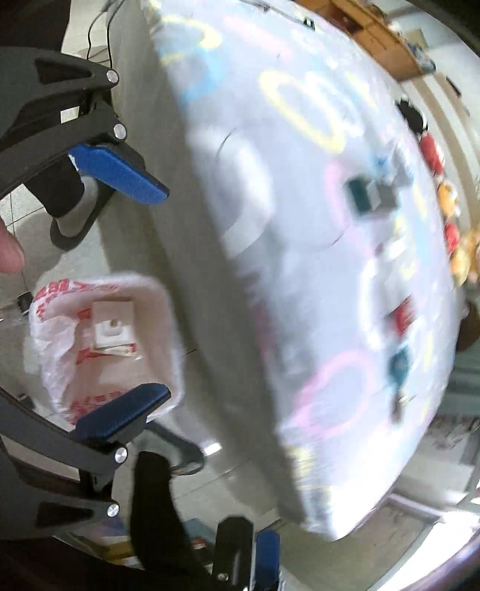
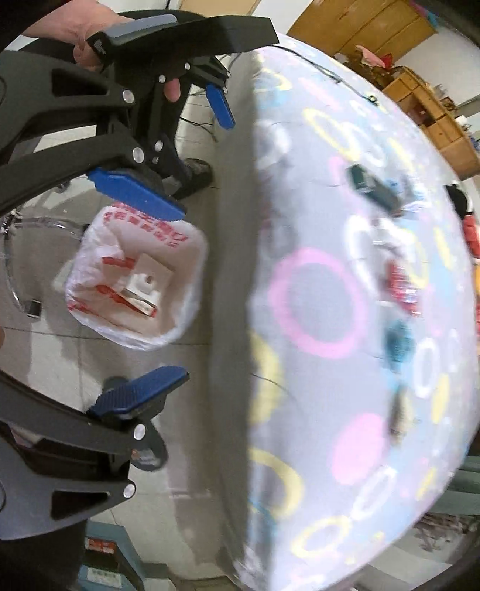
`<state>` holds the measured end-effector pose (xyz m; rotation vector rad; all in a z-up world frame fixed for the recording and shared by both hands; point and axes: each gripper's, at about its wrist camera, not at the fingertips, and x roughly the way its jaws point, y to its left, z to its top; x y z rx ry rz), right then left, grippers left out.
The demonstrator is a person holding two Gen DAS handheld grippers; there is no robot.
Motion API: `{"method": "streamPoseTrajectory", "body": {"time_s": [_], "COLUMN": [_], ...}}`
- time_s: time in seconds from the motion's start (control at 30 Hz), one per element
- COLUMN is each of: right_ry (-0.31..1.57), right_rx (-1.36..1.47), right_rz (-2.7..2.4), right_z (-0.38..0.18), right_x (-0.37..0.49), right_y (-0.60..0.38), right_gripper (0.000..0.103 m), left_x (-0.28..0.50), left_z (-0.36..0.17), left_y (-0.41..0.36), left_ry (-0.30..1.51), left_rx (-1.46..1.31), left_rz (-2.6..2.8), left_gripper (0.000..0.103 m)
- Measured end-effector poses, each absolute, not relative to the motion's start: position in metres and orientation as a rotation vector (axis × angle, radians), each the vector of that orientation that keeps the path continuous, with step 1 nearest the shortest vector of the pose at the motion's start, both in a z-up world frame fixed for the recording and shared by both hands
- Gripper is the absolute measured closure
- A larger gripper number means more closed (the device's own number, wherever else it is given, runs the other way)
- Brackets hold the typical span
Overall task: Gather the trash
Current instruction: 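Move both tools back over the bed toward the remaining items, then grasp the dark green box with the left tool while the right tool grasps the clear packet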
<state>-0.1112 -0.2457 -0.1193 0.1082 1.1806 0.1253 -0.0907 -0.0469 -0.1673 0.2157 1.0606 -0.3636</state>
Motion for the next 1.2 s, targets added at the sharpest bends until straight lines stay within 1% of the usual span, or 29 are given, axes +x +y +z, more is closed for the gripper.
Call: {"method": "streamPoseTrajectory", "body": {"time_s": [0.17, 0.23, 0.37, 0.53, 0.73, 0.93, 1.2], "right_ry": [1.096, 1.063, 1.023, 0.990, 0.988, 1.012, 1.071], "right_rx": [0.080, 0.065, 0.063, 0.054, 0.034, 0.028, 0.019], "right_rz": [0.100, 0.078, 0.020, -0.036, -0.089, -0.111, -0.127], "right_z": [-0.079, -0.065, -0.051, -0.035, -0.037, -0.050, -0.082], "right_x": [-0.091, -0.076, -0.046, -0.004, 0.046, 0.081, 0.120], "right_y": [-0.257, -0.265, -0.288, -0.314, -0.334, -0.348, -0.358], "right_gripper": [0.021, 0.018, 0.018, 0.018, 0.018, 0.018, 0.018], "left_x": [-0.062, -0.046, -0.007, 0.038, 0.085, 0.116, 0.137], "left_z": [-0.125, -0.111, -0.095, -0.097, -0.108, -0.125, -0.144], "left_y": [-0.036, -0.033, -0.030, -0.029, -0.032, -0.035, -0.037], "left_ry": [1.005, 0.996, 0.969, 0.976, 0.997, 1.031, 1.054], "left_rx": [0.147, 0.119, 0.093, 0.080, 0.098, 0.111, 0.137], "left_rz": [-0.298, -0.285, -0.251, -0.226, -0.197, -0.176, -0.147], "left_gripper": [0.008, 0.008, 0.008, 0.008, 0.008, 0.008, 0.008]}}
